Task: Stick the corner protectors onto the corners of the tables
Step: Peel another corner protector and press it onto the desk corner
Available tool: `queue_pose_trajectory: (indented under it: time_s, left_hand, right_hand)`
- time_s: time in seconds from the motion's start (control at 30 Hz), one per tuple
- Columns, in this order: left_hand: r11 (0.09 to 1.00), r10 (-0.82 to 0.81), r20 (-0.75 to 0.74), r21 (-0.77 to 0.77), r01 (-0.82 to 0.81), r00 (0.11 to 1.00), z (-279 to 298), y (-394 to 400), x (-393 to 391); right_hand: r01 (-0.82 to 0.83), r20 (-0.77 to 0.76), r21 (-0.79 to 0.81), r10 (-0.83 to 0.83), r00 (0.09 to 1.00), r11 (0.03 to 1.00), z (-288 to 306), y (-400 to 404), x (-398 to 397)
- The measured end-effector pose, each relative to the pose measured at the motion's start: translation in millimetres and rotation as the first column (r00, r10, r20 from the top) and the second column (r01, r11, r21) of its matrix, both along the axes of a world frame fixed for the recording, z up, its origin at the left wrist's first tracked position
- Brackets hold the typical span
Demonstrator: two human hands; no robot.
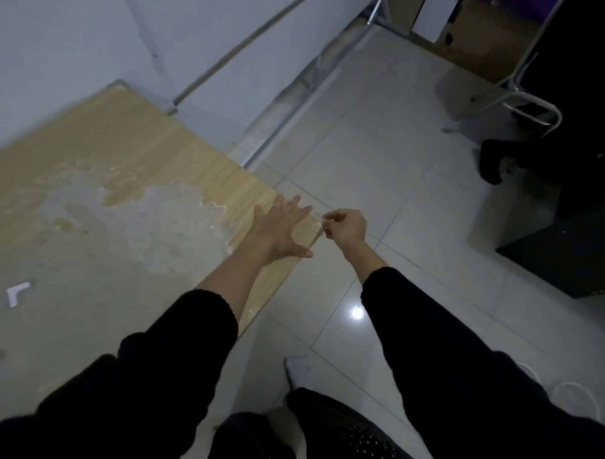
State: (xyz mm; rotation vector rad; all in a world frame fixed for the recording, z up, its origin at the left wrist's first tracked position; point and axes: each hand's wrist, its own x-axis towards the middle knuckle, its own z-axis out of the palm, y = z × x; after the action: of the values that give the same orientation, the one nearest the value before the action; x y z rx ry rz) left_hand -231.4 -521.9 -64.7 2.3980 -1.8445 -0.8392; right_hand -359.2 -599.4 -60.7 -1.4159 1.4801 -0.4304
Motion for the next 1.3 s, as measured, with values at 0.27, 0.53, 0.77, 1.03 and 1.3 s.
queue_pose_trajectory:
  time_s: [0.27,0.53,0.77,1.03,1.3]
  left_hand:
    - [0.999,-0.03,0.048,-0.023,0.031,0.998,2,3,-3]
    - [0.997,-0.066,0.1,-0.021,0.069,0.993,-1,6,-7]
    - [0.999,-0.022,0.05,-0.036,0.024,0.998,1,3,-6]
    - [0.999,-0.017,0.056,-0.035,0.019,0.998,3,3,-7]
    - [0.996,-0.059,0.069,-0.063,0.064,0.996,9,11,-11]
  right_hand:
    - [-0.061,-0.053,-0.007,0.061,0.997,0.998,-3,-2,0]
    - [-0.031,-0.082,-0.011,0.03,0.996,0.999,-7,0,3]
    - [-0.031,-0.023,-0.029,0.03,0.999,0.999,-6,12,-2]
    - [-0.127,-0.082,-0.146,0.116,0.99,0.981,-3,19,-4]
    - [-0.322,-0.231,-0.052,0.302,0.925,0.945,13,11,-1]
